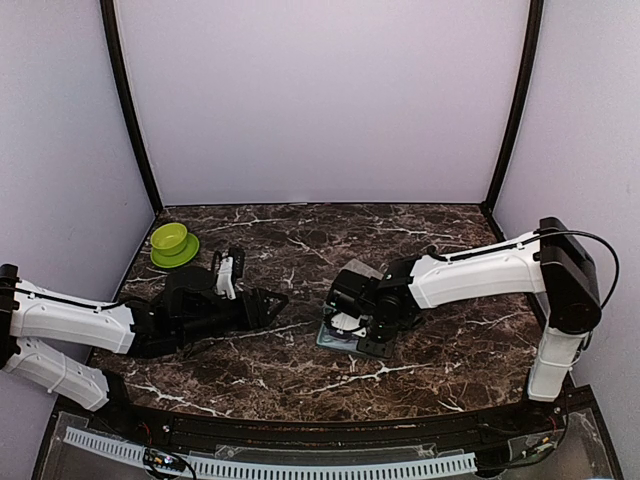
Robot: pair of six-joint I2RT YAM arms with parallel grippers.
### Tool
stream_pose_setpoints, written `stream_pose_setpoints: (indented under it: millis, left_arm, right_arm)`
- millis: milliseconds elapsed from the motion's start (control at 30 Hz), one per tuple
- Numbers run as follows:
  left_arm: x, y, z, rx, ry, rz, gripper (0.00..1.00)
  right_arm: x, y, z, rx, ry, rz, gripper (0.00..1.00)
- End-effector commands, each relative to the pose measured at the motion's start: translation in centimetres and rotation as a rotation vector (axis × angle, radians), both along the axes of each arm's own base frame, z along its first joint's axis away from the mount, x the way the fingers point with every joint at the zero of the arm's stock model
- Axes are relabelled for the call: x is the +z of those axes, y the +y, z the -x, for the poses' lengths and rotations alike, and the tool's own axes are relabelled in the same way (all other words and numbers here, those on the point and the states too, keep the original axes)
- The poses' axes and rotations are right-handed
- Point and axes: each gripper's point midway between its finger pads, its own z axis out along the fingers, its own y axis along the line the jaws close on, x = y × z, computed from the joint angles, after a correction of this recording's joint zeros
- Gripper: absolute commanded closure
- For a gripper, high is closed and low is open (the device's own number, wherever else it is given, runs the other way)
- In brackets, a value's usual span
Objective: Organize the sunglasses
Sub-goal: Place the sunglasses in the sunglasses case.
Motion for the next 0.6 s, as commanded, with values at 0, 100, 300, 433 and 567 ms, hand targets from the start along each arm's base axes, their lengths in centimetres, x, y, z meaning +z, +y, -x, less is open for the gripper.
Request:
stream_pose_setpoints:
  millis: [0,100,300,433,567]
  left_arm:
    - [1.34,-0.38,-0.34,-0.002,-0.024,0.032,0.38]
    - [1.32,-0.34,-0.33,-0.001,-0.025,0.031,0.38]
    - [1.12,-0.2,-0.27,0.002,-0.021,0.03,0.38]
    - [1.11,-0.12,-0.27,0.005,-0.021,0.031,0.38]
    - [1.01,-0.03,-0.23,0.006,-0.021,0.03,0.37]
  right_arm:
    - [-0.2,-0.12,-0.19,-0.014,0.009,0.009,0.56]
    - [-0.17,-0.08,-0.21,-0.012,0.008,0.009,0.55]
    - [-0.19,-0.12,-0.24,-0.012,0.008,0.014,0.53]
    - [-0.22,-0.18,-0.27,-0.013,0.006,0.017,0.52]
    - [-0.15,-0.21,-0.42,-0.017,-0.002,0.02,0.51]
